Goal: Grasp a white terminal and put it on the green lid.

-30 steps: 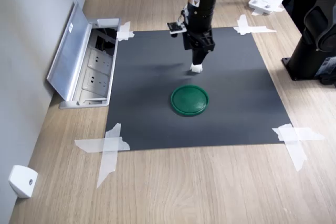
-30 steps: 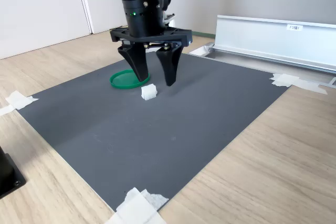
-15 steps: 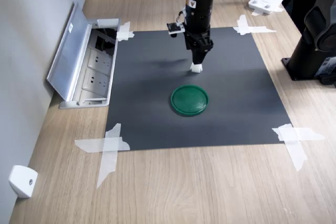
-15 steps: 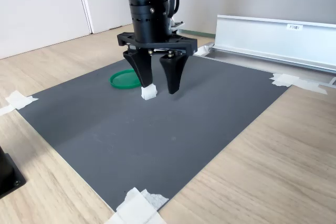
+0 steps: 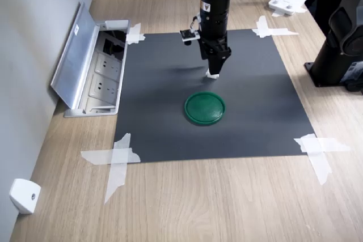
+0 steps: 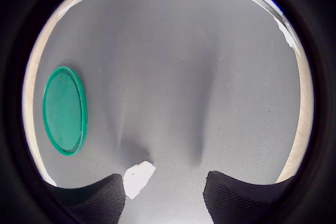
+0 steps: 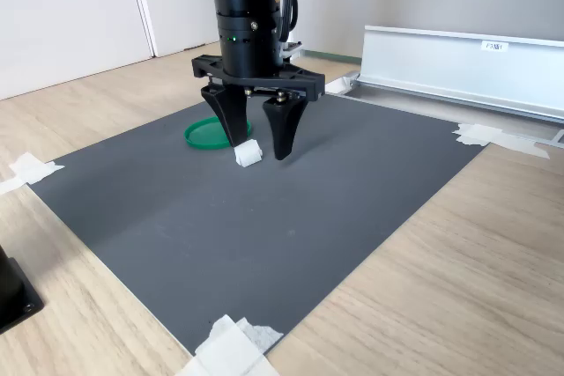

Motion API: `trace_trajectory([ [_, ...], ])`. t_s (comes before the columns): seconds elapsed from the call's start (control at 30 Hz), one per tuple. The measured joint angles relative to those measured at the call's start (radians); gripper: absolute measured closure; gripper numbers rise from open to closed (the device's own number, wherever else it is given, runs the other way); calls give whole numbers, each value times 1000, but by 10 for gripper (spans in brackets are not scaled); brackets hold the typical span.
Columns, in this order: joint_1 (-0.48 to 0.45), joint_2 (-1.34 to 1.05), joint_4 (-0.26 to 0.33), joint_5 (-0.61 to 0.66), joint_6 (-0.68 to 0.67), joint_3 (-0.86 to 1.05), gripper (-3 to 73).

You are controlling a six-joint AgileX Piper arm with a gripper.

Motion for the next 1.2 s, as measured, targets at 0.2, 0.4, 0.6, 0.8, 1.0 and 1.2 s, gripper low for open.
trace_trajectory([
  [0.2, 0, 0, -1, 7, 0, -1, 63],
  [0.4, 0, -26, -10, 30, 0, -2, 63],
  [0.6, 0, -46, -10, 71, 0, -40, 63],
  [0.8, 0, -46, -10, 93, 0, -56, 63],
  [1.0, 0, -46, 7, 108, 0, -56, 63],
  [1.2, 40, -87, -10, 99, 6, -40, 63],
])
